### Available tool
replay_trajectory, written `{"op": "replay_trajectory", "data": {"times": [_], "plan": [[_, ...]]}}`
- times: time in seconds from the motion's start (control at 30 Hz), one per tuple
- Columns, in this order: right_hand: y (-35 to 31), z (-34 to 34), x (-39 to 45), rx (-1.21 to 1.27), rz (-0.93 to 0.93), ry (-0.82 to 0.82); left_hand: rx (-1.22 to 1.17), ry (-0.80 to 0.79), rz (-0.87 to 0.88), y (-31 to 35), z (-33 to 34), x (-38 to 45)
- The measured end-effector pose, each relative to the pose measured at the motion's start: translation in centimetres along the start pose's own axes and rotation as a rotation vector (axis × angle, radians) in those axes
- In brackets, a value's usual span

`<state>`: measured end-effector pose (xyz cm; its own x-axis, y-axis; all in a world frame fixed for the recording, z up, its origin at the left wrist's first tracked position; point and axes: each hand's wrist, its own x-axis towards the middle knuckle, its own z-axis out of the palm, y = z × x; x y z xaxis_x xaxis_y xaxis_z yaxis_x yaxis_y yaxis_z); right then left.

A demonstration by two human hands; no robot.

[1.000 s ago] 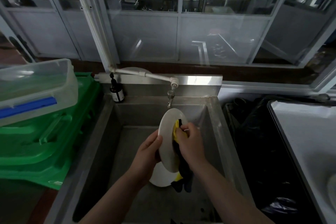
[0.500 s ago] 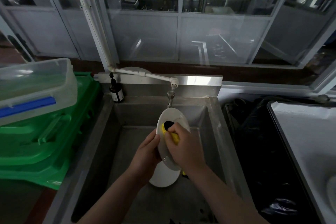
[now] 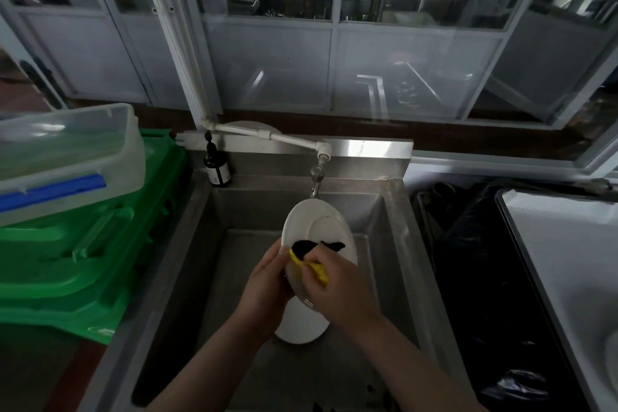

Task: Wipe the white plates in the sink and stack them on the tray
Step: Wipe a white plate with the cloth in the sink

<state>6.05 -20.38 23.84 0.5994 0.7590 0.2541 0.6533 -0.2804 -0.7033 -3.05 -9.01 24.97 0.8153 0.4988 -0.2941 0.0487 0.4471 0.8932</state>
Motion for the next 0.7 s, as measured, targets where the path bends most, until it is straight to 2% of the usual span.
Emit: {"op": "replay_trajectory", "data": {"times": [0.17,0.57,0.7], "plan": [[1.6,-0.6,0.7,0.006,0.116,0.123,0.013,0.021,0.037,0.2,-0.1,-0.3],[5.2,-2.6,0.1,-0.098,0.244,0.130,0.005,0.050,0.080,0.2,-0.5,-0.4],[5.3,-3.4,-0.2,-0.050,0.321,0.148,0.004,0.059,0.078,0.2,-0.4,-0.5]]}}
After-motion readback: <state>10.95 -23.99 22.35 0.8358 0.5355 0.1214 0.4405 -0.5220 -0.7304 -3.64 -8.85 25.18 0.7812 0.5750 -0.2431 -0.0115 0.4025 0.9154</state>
